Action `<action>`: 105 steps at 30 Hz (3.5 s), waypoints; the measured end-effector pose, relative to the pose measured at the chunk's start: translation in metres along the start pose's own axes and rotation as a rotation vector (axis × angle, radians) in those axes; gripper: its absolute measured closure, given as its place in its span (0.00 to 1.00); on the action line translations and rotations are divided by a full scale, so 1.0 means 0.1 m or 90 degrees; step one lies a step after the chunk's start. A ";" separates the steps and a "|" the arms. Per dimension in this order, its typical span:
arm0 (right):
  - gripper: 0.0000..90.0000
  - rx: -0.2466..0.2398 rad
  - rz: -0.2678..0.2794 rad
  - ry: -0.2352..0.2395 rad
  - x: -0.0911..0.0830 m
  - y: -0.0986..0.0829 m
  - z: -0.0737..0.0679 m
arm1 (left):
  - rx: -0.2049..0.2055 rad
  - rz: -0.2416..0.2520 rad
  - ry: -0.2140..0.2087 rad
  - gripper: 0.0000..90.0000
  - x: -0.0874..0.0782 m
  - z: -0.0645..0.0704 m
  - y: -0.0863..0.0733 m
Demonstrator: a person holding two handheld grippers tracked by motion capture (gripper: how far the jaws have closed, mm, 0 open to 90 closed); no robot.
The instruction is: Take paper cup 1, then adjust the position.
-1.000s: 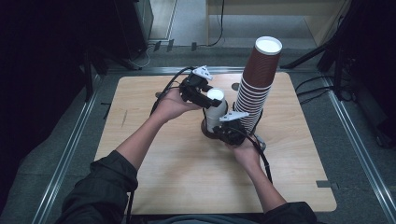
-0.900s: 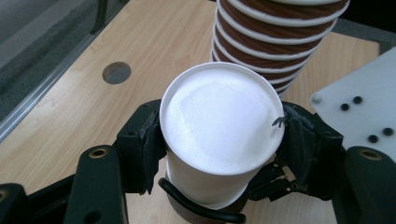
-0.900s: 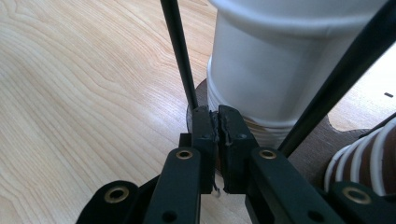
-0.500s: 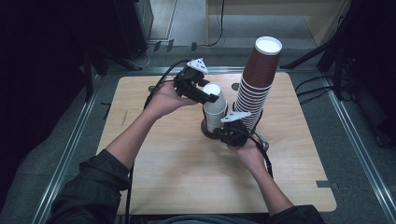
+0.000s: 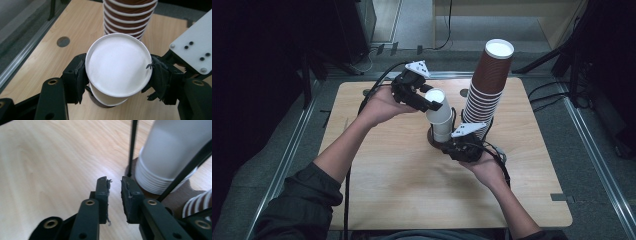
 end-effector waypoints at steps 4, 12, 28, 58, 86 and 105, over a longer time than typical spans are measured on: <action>0.76 -0.025 -0.003 0.035 -0.08 -0.02 -0.10 | 0.002 0.004 -0.001 0.39 -0.08 0.04 -0.04; 0.66 -0.029 -0.005 0.085 -0.13 -0.04 -0.23 | 0.000 0.000 -0.007 0.39 -0.18 0.09 -0.16; 0.43 -0.058 0.014 0.137 -0.19 -0.07 -0.28 | -0.009 0.006 -0.026 0.39 -0.23 0.27 -0.53; 0.28 -0.074 0.045 0.162 -0.16 -0.04 -0.31 | 0.033 -0.031 -0.096 0.39 0.02 0.71 -1.16; 0.34 -0.142 -0.018 0.219 0.21 -0.03 -0.52 | 0.069 -0.047 -0.140 0.39 0.21 0.97 -1.17; 0.37 -0.141 -0.001 0.199 0.10 -0.04 -0.42 | 0.015 -0.013 -0.112 0.15 0.11 0.84 -1.18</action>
Point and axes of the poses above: each handheld gripper's, and its own axes: x roughly forward along the jaws, y roughly out of its top, z roughly to its right, the point moved 6 cm from there along x, roughly forward along the jaws, and after that the axes turned 7 degrees about y, right-handed, at the moved point
